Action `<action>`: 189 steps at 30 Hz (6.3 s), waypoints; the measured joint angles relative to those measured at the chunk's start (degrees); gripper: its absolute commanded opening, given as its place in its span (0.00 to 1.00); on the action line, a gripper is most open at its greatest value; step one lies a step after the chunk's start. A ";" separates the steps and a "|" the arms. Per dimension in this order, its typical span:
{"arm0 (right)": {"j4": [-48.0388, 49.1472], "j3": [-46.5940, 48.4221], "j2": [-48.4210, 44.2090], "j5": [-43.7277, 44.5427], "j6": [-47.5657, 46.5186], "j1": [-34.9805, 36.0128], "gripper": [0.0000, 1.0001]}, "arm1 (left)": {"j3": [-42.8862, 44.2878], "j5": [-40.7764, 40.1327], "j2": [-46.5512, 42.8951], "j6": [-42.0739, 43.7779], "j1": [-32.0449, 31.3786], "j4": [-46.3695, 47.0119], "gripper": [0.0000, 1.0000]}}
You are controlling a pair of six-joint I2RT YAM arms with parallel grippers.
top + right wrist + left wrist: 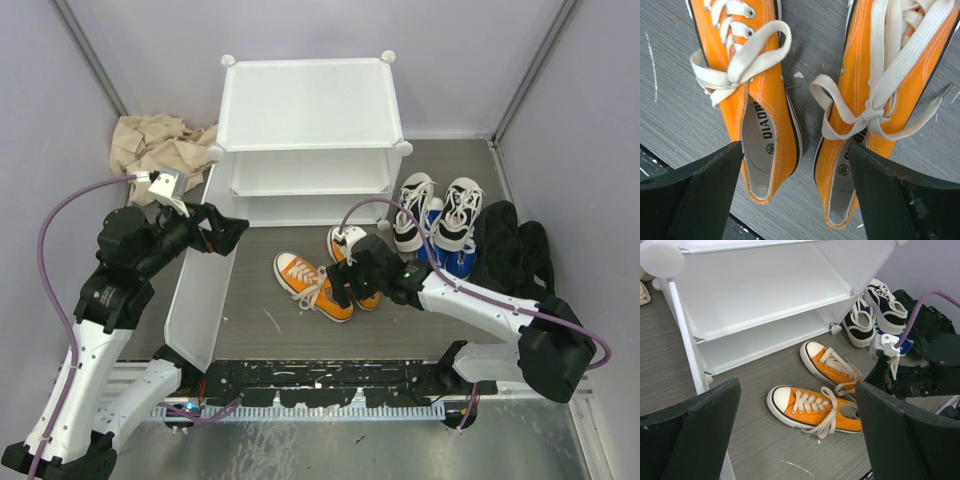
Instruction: Place and organize the shoes in the shoe cabinet
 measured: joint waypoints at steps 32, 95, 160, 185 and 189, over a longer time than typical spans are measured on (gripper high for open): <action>11.08 -5.77 10.01 16.04 10.84 8.33 0.58 | -0.81 -0.22 -0.59 0.28 0.00 0.70 0.98; 0.85 30.25 14.32 15.15 -0.70 -11.15 0.01 | -1.07 -1.22 -2.73 1.53 0.00 -1.14 0.98; 10.88 21.46 4.52 13.18 -3.63 -15.45 0.66 | -1.95 -2.71 -2.21 4.33 -0.11 0.48 0.98; 15.10 20.44 11.34 24.30 -6.45 -15.15 0.01 | -2.43 -2.73 -2.21 4.44 -0.11 1.36 0.98; 17.59 19.74 11.34 26.25 -8.04 -15.13 0.01 | -2.51 -2.80 -2.21 4.44 -0.11 1.53 0.98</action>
